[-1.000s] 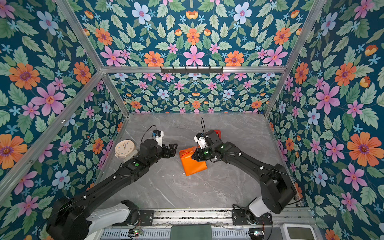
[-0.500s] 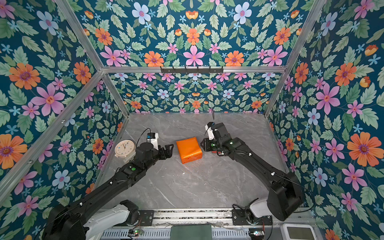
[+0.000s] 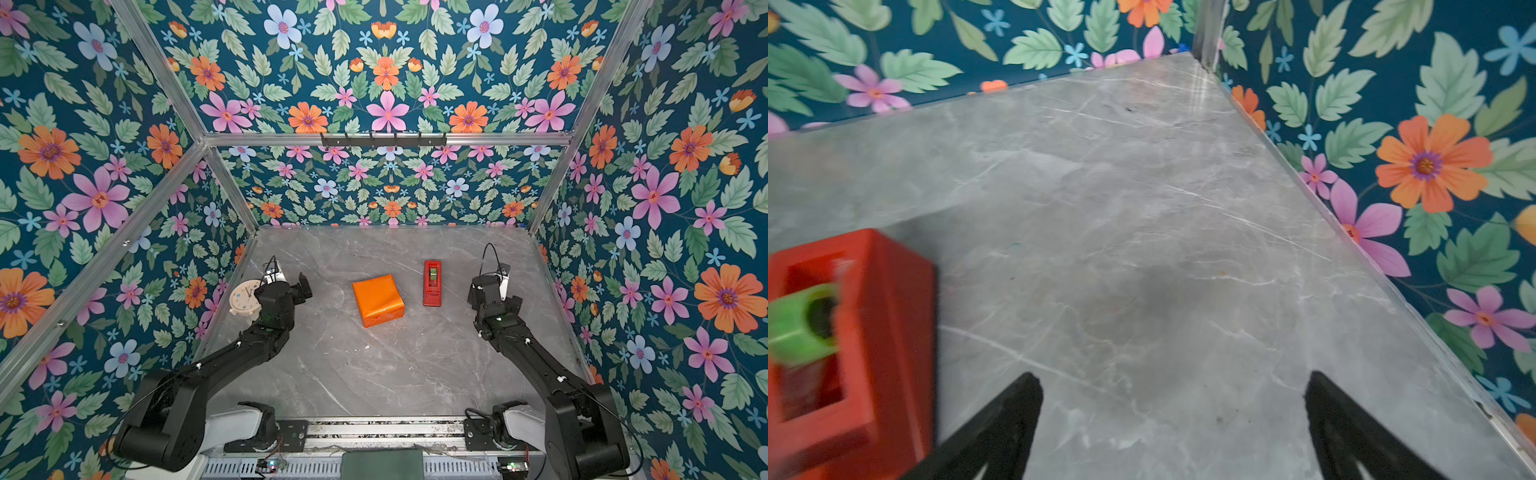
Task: Wrap a gift box in wrapping paper
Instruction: Lay the gift box flat at the center of the table, then reset both arms
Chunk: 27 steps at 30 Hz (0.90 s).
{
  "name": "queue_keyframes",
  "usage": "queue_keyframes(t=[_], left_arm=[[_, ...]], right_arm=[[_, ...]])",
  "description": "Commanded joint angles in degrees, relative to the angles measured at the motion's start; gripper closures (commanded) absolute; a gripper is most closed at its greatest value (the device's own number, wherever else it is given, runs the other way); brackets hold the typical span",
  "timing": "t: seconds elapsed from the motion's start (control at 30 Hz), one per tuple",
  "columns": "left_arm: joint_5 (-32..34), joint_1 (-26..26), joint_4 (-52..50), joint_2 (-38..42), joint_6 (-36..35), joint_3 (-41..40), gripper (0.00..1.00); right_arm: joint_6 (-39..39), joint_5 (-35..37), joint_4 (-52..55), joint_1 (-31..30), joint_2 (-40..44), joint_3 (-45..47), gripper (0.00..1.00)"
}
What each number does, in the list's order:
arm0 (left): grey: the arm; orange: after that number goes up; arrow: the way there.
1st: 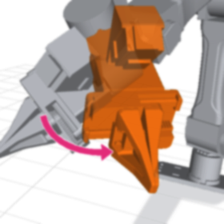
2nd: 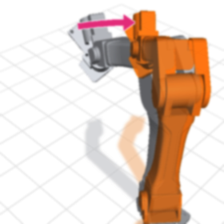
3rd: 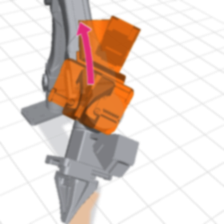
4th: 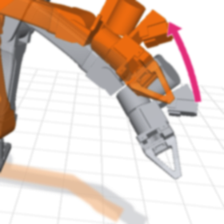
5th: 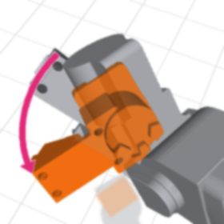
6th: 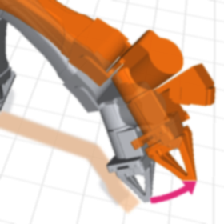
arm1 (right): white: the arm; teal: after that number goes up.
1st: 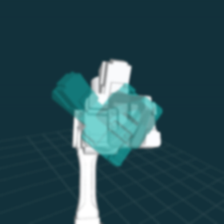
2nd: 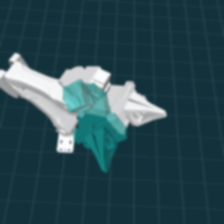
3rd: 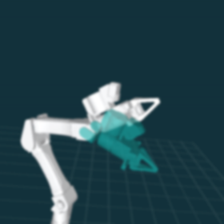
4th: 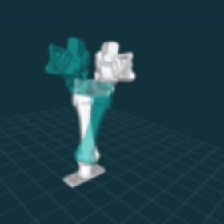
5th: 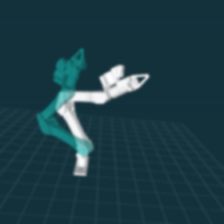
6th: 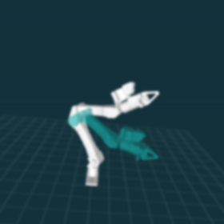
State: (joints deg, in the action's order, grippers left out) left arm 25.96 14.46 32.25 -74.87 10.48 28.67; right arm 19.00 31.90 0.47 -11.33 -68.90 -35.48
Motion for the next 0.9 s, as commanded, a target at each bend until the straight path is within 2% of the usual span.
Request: queue_keyframes(t=[0.0, 0.07, 0.17, 0.2, 0.23, 0.3, 0.37, 0.4, 0.5, 0.53, 0.67, 0.73, 0.8, 0.87], left_arm=[[-1.43, -1.76, 8.73, -3.96, -6.55, -1.84, 0.0], [-3.3, -2.78, 12.86, -6.01, -7.95, -4.14, 0.0], [-10.41, -6.24, 16.68, -9.35, -6.42, -6.12, 0.0], [-12.37, -7.71, 18.21, -10.22, -6.43, -6.0, 0.0], [-13.91, -8.72, 14.64, -9.97, -5.31, -4.8, 0.0], [-16.59, -10.46, 17.5, -10.1, -6.64, -5.79, 0.0], [-18.99, -11.97, 20.0, -9.0, -7.6, -7.78, 0.0], [-19.8, -12.76, 23.62, -8.54, -7.84, -9.44, 0.0], [-21.66, -14.94, 34.78, -8.74, -7.87, -14.82, 0.0], [-22.82, -15.53, 39.12, -10.31, -7.84, -15.67, 0.01], [-27.97, -15.77, 44.74, -18.51, -9.68, -14.06, 0.01], [-28.23, -15.77, 35.71, -16.47, -10.07, -11.67, 0.01], [-27.8, -15.69, 40.05, -18.0, -10.31, -12.24, 0.0], [-27.32, -15.54, 37.67, -17.46, -10.39, -11.79, 0.0]], right_arm=[[-3.78, -1.18, -8.79, 0.96, -2.15, 0.65, 0.01], [-5.37, -2.41, -10.07, 0.96, -3.81, 0.5, 0.01], [-6.78, -4.39, -9.57, 1.14, -5.45, 0.01, 0.01], [-7.83, -5.55, -12.19, 1.39, -6.08, 1.29, 0.01], [-8.81, -7.04, -14.81, 1.81, -6.52, 2.71, 0.01], [-9.95, -10.26, -22.17, 3.25, -7.93, 6.11, 0.01], [-9.34, -13.5, -24.9, 5.8, -9.29, 7.12, 0.01], [-8.83, -15.2, -22.27, 6.65, -8.99, 6.28, 0.01], [-11.97, -16.88, -27.34, 7.74, -8.24, 8.71, 0.01], [-12.66, -17.37, -29.55, 8.17, -7.74, 9.69, 0.01], [-12.98, -22.09, -42.62, 12.03, -9.34, 15.09, 0.01], [-11.78, -25.94, -49.47, 14.11, -12.02, 17.29, 0.01], [-12.07, -26.15, -48.45, 14.17, -11.78, 17.26, 0.01], [-11.99, -26.33, -47.89, 14.23, -11.62, 17.14, 0.01]])
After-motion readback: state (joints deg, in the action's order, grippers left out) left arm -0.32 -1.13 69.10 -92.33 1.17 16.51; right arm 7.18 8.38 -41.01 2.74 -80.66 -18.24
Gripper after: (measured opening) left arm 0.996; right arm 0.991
